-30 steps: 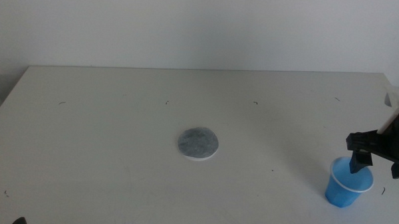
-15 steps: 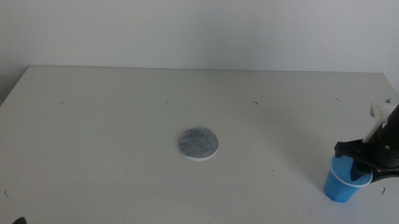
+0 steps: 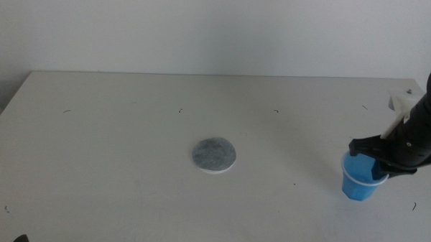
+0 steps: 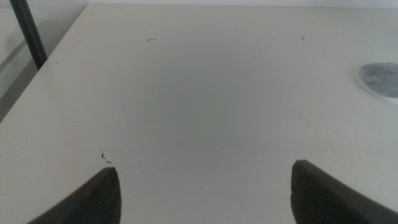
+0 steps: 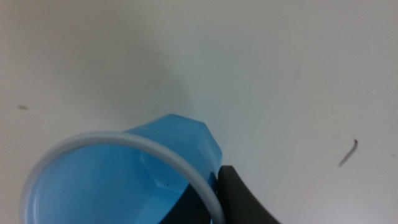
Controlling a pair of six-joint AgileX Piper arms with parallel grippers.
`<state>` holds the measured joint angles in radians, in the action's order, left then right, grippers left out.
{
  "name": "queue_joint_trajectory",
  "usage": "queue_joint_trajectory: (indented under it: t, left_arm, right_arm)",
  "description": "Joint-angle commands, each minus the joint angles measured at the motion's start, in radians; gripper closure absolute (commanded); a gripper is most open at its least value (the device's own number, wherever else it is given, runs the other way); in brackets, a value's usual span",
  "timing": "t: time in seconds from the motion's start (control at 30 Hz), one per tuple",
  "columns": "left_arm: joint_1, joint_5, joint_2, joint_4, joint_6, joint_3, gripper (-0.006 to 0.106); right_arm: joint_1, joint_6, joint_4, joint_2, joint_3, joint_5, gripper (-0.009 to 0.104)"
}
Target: Place an empty cup on a cup mat.
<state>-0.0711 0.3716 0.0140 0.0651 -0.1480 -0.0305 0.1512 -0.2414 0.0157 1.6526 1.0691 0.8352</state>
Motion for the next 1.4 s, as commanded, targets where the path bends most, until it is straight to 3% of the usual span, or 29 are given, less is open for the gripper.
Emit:
queue_joint_trajectory:
  t: [0.0,0.37,0.7,0.97,1.37]
  left_arm:
    - [0.001,-0.067,0.012,0.0,-0.011,0.006,-0.005]
    - [0.001,-0.067,0.012,0.0,-0.011,0.006,-0.005]
    - [0.001,-0.067,0.012,0.0,-0.011,0.006,-0.005]
    - [0.001,-0.067,0.012,0.0,-0.011,0.006,-0.005]
    - [0.001,-0.067,0.012,0.0,-0.011,0.006,-0.005]
  right_arm:
    - [0.039,-0.018,-0.008,-0.051,0.081,0.015,0.096]
    - [0.271,-0.064,-0.016,0.069,0.474,0.135,0.096]
    - [0.401,-0.095,0.003,0.328,0.822,0.218,0.096]
    - [0.437,-0.1,0.054,0.451,0.859,0.172,0.096]
    - [0.442,-0.1,0.027,0.503,0.86,0.085,0.096]
